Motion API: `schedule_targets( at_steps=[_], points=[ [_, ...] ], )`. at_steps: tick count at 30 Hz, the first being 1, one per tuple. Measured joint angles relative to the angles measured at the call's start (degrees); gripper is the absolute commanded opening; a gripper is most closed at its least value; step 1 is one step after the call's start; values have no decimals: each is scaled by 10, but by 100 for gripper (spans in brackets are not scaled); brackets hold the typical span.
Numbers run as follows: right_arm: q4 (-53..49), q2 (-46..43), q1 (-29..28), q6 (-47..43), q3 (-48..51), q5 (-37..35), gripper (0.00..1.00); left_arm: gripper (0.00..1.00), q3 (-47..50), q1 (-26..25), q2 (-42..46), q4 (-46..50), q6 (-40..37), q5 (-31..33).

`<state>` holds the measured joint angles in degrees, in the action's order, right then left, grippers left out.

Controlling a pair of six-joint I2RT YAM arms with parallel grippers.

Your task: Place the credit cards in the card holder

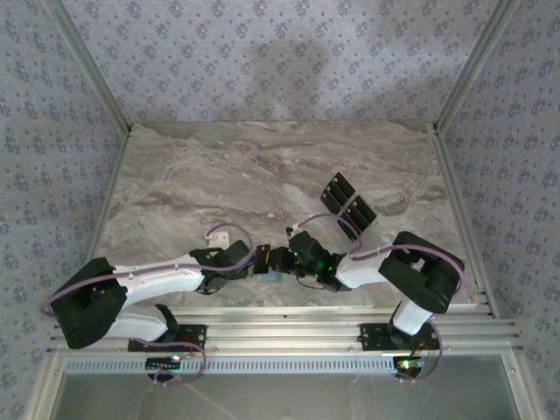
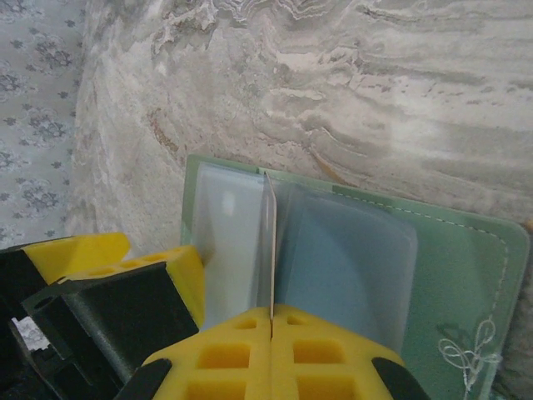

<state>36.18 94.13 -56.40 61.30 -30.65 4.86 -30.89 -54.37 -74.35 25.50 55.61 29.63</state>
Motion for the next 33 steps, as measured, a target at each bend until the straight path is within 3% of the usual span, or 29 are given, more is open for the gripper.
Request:
schedule_targets(
  at_steps=[20, 33],
  points=[
    [10, 7, 26, 20, 28, 25, 0, 99, 2, 0, 8, 3, -1, -3],
    [-143, 7, 98, -70, -36, 94, 0, 99, -3, -16, 11, 12, -9, -14]
  ],
)
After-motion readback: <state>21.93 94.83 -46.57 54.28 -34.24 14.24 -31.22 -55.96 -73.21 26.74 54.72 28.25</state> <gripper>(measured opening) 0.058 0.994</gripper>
